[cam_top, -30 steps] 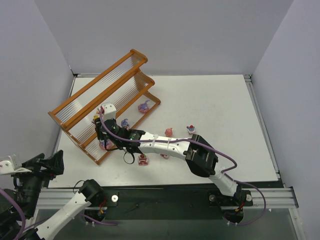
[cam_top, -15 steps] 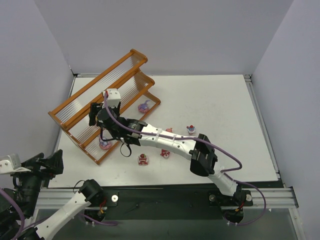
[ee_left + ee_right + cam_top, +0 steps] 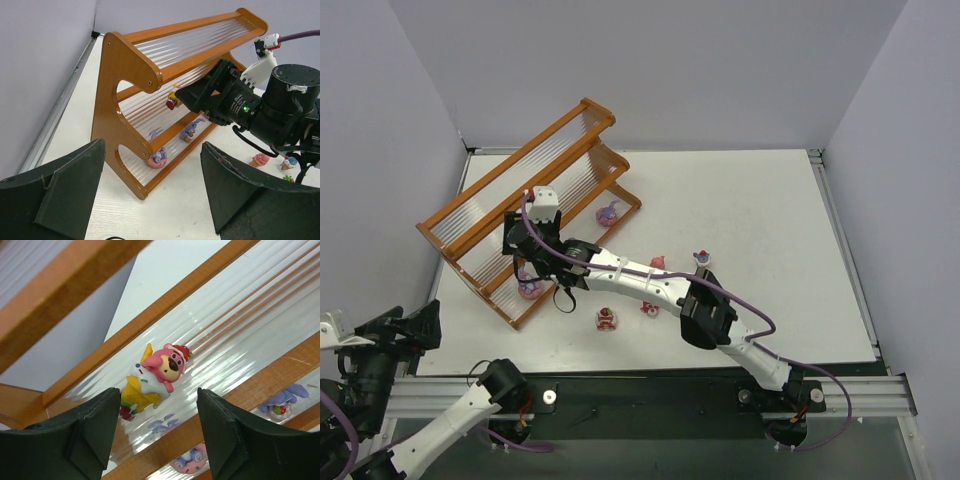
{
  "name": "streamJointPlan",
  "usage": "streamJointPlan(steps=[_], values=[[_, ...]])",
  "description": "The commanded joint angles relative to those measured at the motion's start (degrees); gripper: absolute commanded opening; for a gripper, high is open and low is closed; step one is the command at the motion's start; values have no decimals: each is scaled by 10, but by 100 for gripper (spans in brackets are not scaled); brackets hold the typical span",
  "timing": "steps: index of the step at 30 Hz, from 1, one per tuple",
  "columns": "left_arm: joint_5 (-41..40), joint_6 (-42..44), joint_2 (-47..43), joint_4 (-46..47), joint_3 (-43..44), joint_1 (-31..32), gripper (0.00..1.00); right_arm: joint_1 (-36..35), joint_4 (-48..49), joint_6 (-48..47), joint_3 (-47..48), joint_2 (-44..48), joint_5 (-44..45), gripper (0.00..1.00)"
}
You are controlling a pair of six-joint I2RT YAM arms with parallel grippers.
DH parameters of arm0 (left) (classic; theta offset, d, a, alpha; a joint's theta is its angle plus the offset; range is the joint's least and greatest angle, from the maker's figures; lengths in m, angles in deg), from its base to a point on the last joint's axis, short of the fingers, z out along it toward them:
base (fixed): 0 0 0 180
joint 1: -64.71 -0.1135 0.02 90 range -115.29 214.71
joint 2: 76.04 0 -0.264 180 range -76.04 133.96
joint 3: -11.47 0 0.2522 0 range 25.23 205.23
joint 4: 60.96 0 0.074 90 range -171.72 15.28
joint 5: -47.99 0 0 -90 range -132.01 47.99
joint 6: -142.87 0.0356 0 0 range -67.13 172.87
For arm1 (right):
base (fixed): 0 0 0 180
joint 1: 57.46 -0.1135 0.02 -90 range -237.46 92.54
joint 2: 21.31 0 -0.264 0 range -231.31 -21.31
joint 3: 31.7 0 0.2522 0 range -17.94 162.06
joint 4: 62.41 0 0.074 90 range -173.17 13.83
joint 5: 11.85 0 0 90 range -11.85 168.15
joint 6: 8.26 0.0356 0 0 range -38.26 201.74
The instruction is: Place and organize the plastic toys onto the shelf
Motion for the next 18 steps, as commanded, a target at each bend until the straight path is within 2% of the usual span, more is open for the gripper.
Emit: streamJointPlan(steps=[1,10,18], values=[[-16,-7,-8,-4,9,10,86,5,56,-7,-14,5,21,63],[-26,-12,-13,-13,12,19,87,10,113,-27,-17,-24,12,67],[-34,-13,-16,-17,12,25,87,16,110,-53,-4,-36,-11,63]])
